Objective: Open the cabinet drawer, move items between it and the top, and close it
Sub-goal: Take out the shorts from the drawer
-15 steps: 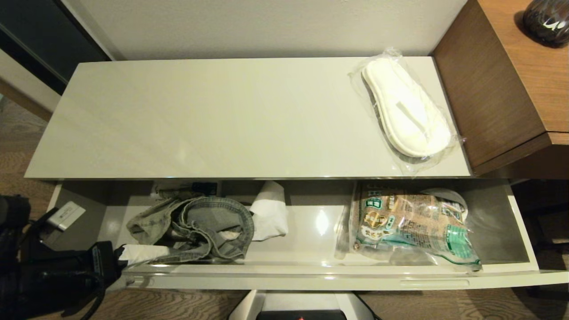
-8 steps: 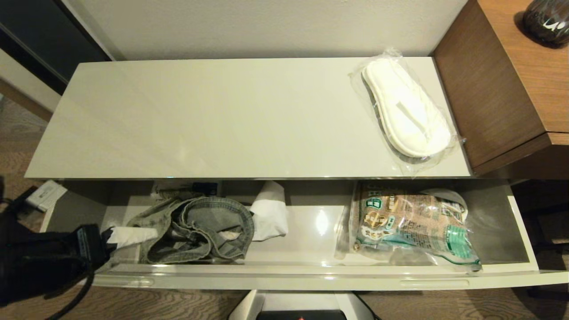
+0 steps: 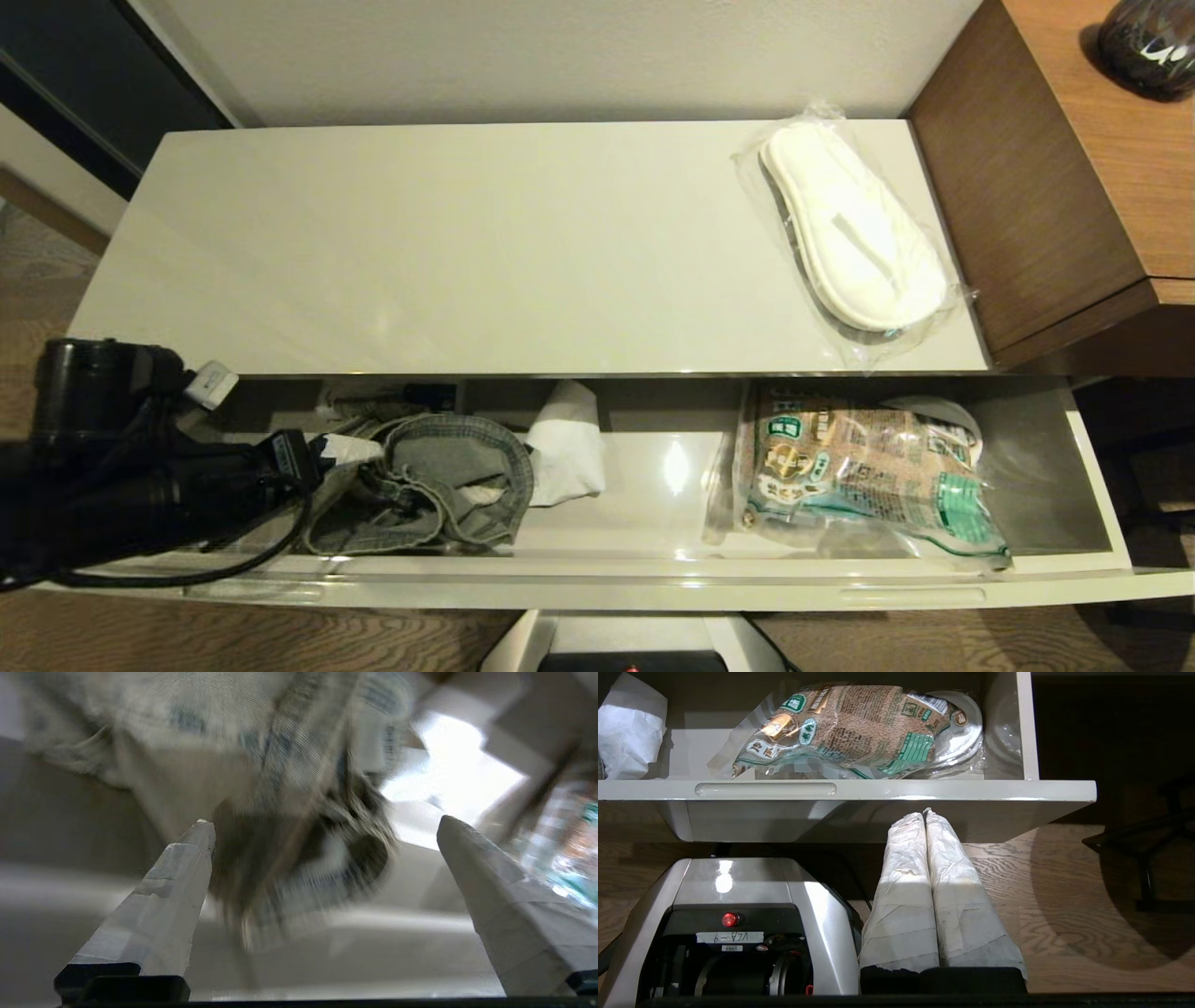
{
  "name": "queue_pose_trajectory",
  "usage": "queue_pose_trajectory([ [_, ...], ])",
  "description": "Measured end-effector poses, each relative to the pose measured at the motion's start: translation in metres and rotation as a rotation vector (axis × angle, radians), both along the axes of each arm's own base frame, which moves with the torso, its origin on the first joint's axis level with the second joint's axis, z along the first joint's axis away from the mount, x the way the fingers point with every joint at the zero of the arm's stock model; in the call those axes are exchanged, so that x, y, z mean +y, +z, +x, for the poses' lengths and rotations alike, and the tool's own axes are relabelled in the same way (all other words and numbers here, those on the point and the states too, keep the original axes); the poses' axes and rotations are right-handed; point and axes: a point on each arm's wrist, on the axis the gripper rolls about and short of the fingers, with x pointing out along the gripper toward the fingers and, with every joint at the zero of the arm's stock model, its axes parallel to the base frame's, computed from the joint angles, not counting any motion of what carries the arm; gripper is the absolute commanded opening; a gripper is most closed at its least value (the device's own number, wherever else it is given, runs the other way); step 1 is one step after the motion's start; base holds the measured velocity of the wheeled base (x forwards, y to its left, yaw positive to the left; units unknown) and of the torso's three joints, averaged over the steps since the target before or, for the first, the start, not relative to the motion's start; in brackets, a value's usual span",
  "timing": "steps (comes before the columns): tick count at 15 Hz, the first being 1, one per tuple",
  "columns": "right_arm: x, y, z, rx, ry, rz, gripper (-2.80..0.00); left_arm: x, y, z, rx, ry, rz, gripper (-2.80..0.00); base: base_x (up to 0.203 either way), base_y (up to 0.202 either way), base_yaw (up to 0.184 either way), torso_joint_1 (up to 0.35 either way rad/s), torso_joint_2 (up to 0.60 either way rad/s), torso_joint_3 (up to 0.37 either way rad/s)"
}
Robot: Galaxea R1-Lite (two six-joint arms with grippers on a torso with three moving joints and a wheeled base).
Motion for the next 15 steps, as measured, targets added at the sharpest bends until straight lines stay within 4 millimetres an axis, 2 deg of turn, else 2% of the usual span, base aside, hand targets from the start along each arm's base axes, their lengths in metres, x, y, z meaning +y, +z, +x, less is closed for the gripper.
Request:
queue_pose_trajectory([
  [3, 0.000, 0.000, 0.000, 0.000, 0.001, 0.000, -2.80, -0.001, -0.035, 0.026, 0.055, 0.017, 0.028, 0.00, 0.000, 0.000, 0.000, 0.000, 0.00, 0.000],
  [7, 0.000, 0.000, 0.000, 0.001, 0.001, 0.000, -2.80, 0.000, -0.075, 0.041, 0.157, 0.064, 0.109, 0.00, 0.000, 0.000, 0.000, 0.000, 0.00, 0.000],
  [8, 0.000, 0.000, 0.000, 0.001, 0.001, 0.000, -2.80, 0.000, -0.083, 0.040, 0.178, 0.068, 0.121, -2.80, 0.000, 0.000, 0.000, 0.000, 0.00, 0.000],
  [9, 0.000, 0.000, 0.000, 0.000, 0.001, 0.000, -2.80, 0.000, -0.087, 0.040, 0.185, 0.070, 0.126, -2.80, 0.000, 0.000, 0.000, 0.000, 0.00, 0.000],
  [13, 0.000, 0.000, 0.000, 0.000, 0.001, -0.001, -2.80, 0.000, -0.080, 0.041, 0.148, 0.066, 0.114, -2.80, 0.000, 0.000, 0.000, 0.000, 0.00, 0.000],
  [15, 0.000, 0.000, 0.000, 0.000, 0.001, -0.001, -2.80, 0.000, -0.066, 0.038, 0.110, 0.052, 0.095, -2.80, 0.000, 0.000, 0.000, 0.000, 0.00, 0.000],
])
